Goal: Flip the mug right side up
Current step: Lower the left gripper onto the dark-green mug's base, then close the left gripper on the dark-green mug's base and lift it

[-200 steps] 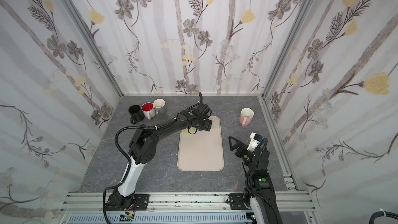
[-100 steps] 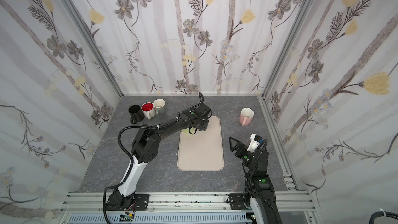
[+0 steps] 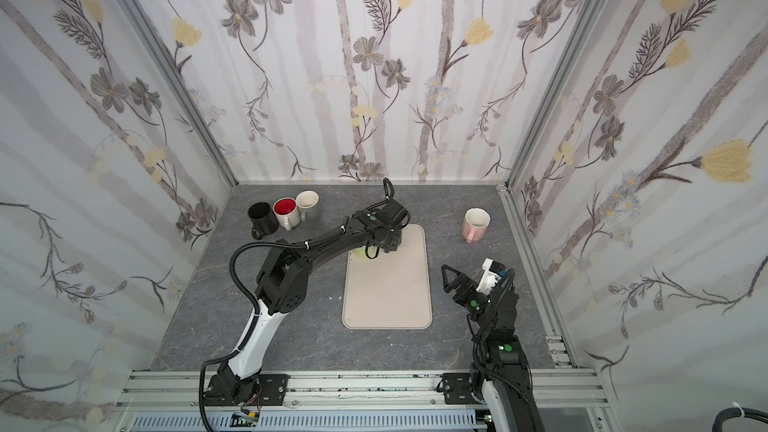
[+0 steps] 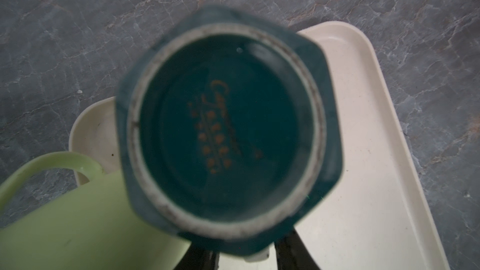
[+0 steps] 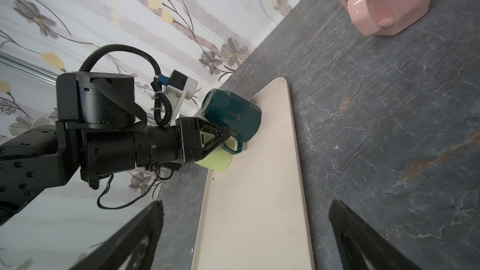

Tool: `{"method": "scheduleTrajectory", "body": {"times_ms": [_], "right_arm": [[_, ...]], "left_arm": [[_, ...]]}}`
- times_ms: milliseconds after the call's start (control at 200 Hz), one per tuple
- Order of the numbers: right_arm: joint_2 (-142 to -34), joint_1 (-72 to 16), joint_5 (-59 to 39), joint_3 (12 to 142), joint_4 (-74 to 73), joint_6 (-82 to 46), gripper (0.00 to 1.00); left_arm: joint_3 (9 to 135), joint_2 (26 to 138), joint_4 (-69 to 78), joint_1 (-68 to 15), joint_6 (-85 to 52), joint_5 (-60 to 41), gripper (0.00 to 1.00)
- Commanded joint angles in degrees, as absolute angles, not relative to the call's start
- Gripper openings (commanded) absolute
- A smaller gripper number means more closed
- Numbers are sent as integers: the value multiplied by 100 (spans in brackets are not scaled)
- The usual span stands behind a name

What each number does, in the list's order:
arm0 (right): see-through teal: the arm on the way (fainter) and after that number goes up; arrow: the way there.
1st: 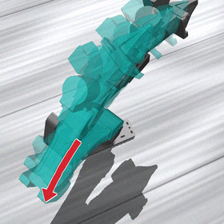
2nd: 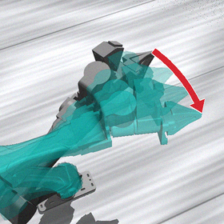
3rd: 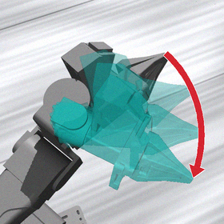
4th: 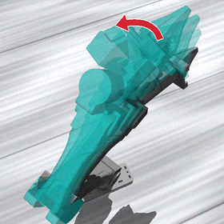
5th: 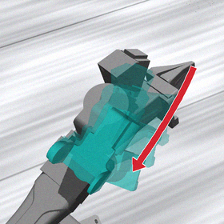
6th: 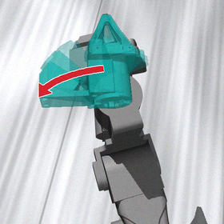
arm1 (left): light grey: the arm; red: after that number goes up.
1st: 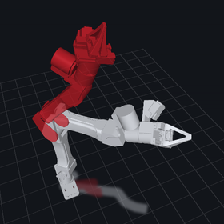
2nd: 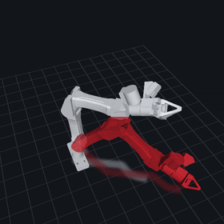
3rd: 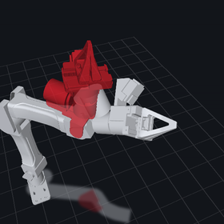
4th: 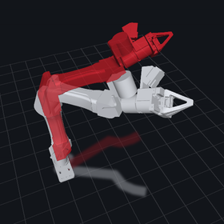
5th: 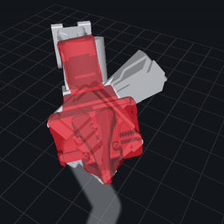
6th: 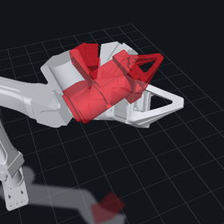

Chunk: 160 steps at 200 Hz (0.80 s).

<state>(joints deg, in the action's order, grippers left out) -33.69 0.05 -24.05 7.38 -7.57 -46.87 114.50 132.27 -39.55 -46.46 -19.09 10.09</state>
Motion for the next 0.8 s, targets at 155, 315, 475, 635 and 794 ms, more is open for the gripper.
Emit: {"method": "scheduleTrajectory", "body": {"times_ms": [155, 315, 475, 635, 794], "right_arm": [[-3375, 9, -2373, 723, -877, -4685, 100], [-3376, 7, -2368, 722, -866, -4680, 100], [-3384, 4, -2361, 701, -861, -4676, 100], [-3384, 4, -2347, 690, -852, -4649, 100], [-3401, 17, -2347, 684, -852, -4632, 100]], "left_arm": [[11683, 13374, -4071, -4649, -1904, 1173, 31], [11833, 13488, -4127, -4651, -1931, 1178, 30], [11917, 13566, -4157, -4644, -1934, 1175, 30], [12026, 13629, -4205, -4649, -1925, 1134, 26], [12181, 13715, -4298, -4643, -1916, 1128, 25]]}}
